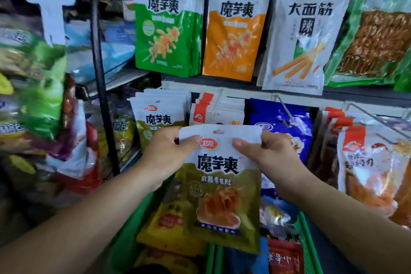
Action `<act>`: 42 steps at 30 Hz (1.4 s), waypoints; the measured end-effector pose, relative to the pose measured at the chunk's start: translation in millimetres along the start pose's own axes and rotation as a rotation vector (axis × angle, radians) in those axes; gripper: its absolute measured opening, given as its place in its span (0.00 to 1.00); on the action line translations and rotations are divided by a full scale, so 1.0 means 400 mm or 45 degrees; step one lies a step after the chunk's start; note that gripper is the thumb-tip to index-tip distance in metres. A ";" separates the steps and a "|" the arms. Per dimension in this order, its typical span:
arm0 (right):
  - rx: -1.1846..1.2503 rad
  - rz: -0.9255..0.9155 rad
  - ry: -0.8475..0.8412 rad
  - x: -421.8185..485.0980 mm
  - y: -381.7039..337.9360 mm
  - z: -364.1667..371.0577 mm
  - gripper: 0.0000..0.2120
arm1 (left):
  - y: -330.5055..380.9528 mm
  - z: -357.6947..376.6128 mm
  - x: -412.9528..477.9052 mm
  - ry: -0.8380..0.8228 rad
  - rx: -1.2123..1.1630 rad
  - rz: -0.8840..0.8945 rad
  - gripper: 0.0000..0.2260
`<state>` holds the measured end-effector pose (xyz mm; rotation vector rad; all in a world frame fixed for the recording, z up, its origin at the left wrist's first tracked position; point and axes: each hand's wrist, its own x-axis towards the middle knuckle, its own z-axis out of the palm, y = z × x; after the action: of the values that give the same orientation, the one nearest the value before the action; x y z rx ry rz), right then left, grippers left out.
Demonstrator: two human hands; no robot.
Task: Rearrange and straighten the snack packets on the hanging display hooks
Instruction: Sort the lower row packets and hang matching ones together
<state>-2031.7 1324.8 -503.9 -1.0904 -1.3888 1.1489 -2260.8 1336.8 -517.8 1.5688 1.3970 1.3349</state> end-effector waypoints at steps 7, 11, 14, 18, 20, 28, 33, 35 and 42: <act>-0.059 -0.059 -0.071 0.096 -0.019 0.202 0.05 | -0.082 -0.165 0.065 0.274 0.194 -0.036 0.13; -0.277 -0.157 -0.132 0.156 -0.037 0.290 0.02 | -0.102 -0.235 0.090 0.573 0.288 0.083 0.16; -0.293 -0.197 -0.219 0.190 -0.044 0.361 0.05 | -0.120 -0.254 0.088 0.568 0.349 0.144 0.15; -0.272 -0.240 -0.180 0.234 -0.039 0.425 0.04 | -0.140 -0.271 0.101 0.552 0.403 0.200 0.08; -0.264 -0.209 -0.156 0.253 -0.037 0.446 0.04 | -0.150 -0.277 0.115 0.563 0.418 0.223 0.09; -0.297 -0.117 -0.026 0.331 -0.007 0.505 0.17 | -0.191 -0.277 0.184 0.638 0.454 0.201 0.11; -0.263 -0.155 -0.031 0.342 0.016 0.489 0.08 | -0.213 -0.271 0.202 0.607 0.415 0.262 0.09; -0.231 -0.115 -0.017 0.341 0.022 0.474 0.08 | -0.214 -0.268 0.211 0.577 0.371 0.304 0.09; -0.290 -0.065 -0.007 0.366 0.012 0.492 0.13 | -0.236 -0.271 0.251 0.538 0.334 0.268 0.09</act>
<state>-2242.6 1450.4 -500.0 -1.2042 -1.5714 0.9742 -2401.1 1437.9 -548.1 1.7060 1.7562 1.7437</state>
